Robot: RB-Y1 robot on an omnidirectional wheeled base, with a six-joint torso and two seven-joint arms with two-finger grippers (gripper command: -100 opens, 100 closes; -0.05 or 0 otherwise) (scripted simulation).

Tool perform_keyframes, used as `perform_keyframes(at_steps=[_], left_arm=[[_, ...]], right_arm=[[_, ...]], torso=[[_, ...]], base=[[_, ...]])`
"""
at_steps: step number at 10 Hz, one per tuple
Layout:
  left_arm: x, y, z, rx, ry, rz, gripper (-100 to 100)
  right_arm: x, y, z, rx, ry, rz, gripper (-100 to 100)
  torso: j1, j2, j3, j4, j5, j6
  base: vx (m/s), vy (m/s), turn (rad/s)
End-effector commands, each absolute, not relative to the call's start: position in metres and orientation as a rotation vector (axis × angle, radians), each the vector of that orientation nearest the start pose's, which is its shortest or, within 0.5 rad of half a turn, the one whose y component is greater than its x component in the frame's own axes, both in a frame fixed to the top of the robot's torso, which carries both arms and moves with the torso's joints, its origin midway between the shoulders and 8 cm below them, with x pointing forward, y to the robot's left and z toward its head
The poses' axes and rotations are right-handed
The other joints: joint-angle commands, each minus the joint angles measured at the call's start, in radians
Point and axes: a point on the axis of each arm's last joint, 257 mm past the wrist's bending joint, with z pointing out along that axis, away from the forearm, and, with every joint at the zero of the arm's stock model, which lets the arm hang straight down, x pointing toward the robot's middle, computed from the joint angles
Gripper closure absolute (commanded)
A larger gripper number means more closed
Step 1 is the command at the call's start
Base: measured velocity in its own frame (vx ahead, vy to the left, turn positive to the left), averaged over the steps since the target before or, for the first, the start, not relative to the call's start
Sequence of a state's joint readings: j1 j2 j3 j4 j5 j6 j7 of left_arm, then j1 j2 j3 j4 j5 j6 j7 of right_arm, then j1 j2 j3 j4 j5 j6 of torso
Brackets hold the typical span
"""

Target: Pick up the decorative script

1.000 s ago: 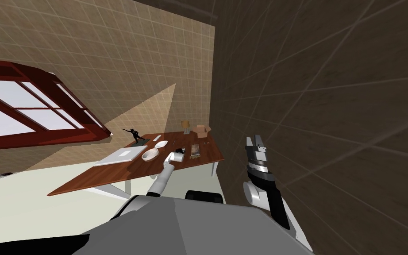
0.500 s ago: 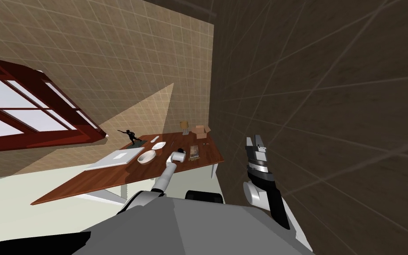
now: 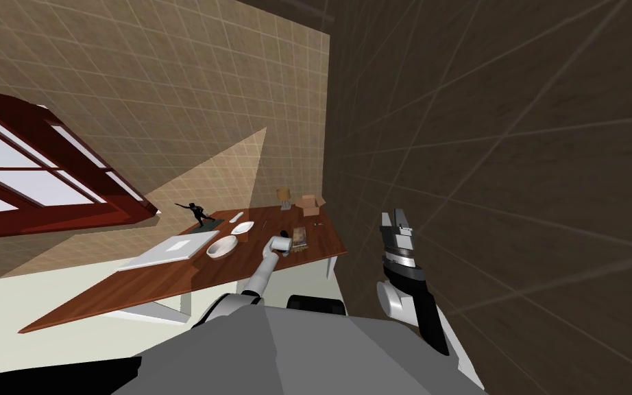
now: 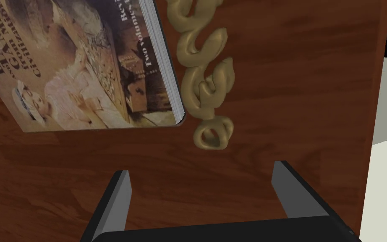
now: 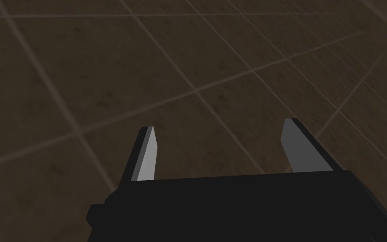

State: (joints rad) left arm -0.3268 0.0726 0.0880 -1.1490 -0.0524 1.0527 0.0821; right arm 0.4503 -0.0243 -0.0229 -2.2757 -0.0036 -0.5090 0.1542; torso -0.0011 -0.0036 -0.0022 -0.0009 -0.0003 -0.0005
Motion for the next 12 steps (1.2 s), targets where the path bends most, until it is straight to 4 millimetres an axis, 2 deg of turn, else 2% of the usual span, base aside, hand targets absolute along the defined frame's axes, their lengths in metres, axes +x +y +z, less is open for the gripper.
perform_keyframes(at_steps=[1, 3, 4, 5, 6, 12], left_arm=[[0.462, 0.242, -0.473, -2.036, 1.949, -0.311, -100], [0.454, 0.218, -0.478, -2.061, 1.987, -0.318, -100], [0.455, 0.226, -0.477, -2.054, 1.973, -0.317, -100], [0.454, 0.225, -0.477, -2.056, 1.977, -0.316, 0], [0.454, 0.233, -0.482, -2.081, 1.946, -0.31, -100], [0.455, 0.258, -0.498, -2.167, 1.836, -0.291, -100]], right_arm=[[0.345, -0.279, 0.041, 0.543, 0.626, 1.166, 0], [0.345, -0.279, 0.041, 0.543, 0.626, 1.166, 0], [0.345, -0.279, 0.041, 0.543, 0.626, 1.166, 0], [0.345, -0.279, 0.041, 0.543, 0.626, 1.166, 0], [0.345, -0.279, 0.041, 0.543, 0.626, 1.166, 0], [0.346, -0.279, 0.041, 0.543, 0.626, 1.166, 0]], torso=[[0.0, 0.0, 0.0, 0.0, 0.0, 0.0], [0.0, 0.0, 0.0, 0.0, 0.0, 0.0], [0.0, 0.001, 0.0, 0.0, 0.0, 0.0], [0.001, 0.002, 0.001, 0.0, 0.0, 0.0], [0.001, 0.003, 0.002, 0.001, 0.0, 0.0], [0.003, 0.006, 0.003, 0.001, 0.001, 0.0]], base=[[0.064, -0.013, -0.019], [0.05, -0.006, -0.012], [0.018, -0.002, -0.002], [0.0, 0.0, 0.0], [-0.017, 0.017, -0.189], [-0.029, 0.036, -0.169]])
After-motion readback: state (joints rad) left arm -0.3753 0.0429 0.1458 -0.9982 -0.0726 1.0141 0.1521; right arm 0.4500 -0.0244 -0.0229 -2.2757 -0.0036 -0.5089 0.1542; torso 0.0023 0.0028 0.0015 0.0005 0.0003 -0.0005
